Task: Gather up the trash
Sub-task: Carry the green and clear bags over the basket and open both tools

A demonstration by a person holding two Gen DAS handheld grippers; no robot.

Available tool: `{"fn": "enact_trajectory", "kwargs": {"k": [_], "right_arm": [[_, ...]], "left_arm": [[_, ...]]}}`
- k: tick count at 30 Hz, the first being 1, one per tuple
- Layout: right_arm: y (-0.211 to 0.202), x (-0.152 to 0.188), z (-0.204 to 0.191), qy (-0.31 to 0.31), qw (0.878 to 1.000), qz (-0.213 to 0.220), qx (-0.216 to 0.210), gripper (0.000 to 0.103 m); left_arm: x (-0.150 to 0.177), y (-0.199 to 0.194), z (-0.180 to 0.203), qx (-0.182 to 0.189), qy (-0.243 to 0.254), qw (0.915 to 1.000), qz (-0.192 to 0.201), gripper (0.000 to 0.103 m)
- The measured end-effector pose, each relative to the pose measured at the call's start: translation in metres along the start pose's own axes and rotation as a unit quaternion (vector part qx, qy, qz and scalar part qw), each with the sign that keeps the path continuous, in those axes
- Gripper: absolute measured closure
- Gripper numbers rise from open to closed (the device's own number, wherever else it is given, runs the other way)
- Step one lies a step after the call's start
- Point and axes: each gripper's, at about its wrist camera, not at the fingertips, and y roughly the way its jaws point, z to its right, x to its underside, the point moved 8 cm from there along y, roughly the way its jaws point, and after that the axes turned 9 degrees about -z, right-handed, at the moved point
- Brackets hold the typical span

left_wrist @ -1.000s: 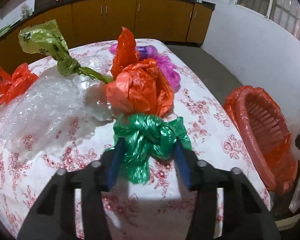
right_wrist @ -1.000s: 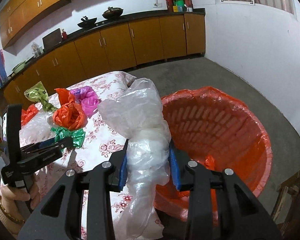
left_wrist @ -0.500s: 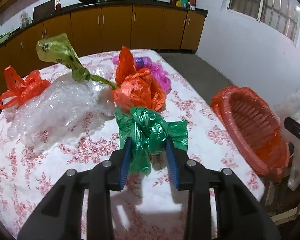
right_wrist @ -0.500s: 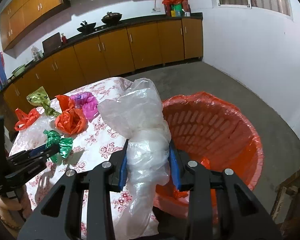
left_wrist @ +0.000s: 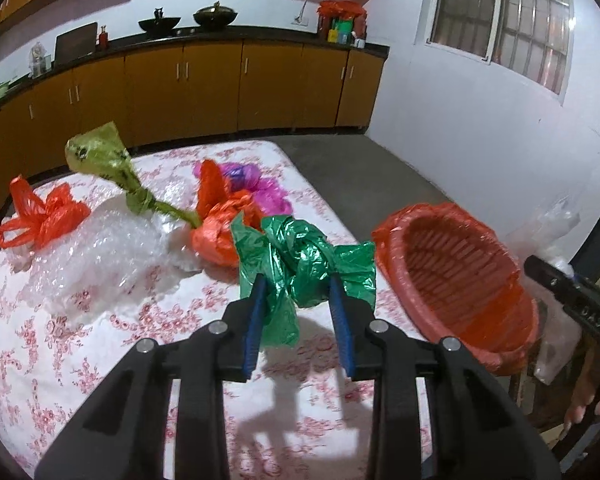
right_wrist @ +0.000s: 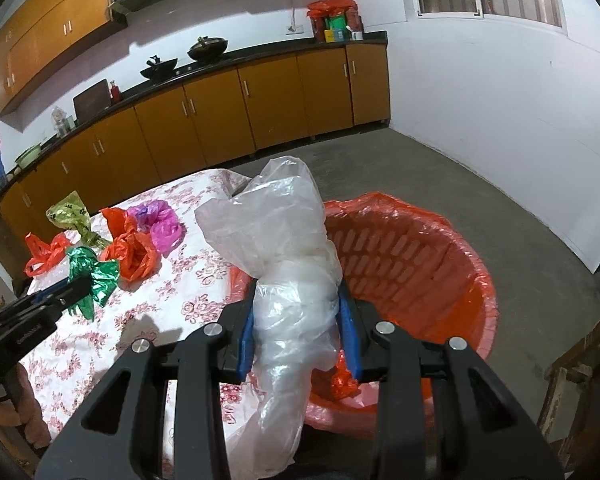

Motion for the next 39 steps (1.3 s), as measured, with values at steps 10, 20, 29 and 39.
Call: {"fn": "enact_trajectory", "kwargs": {"k": [10,20,29,39], "right_arm": [[-0.011,-0.009,0.022,0.022,1.0,0.016,0.012,0.067],[-0.026,-0.02,0.055,0.048,0.998,0.037,0.027,0.067],[-0.027,-0.036,0.085,0.073,0.996,0.049,0.024,0.067],[-0.012,-0.04,0.096,0.083,0.996,0.043,0.011,0.067]], "left_arm": [[-0.016,-0.007,0.043,0.036,0.021,0.999,0.017,0.072],[-0.025,-0.001,0.104,0.084,0.057,0.9947,0.019,0.072],[-0.03,0.023,0.148,0.107,0.089,0.9902,0.009,0.072],[-0.032,0.055,0.171,0.117,0.1,0.988,-0.011,0.071]]}}
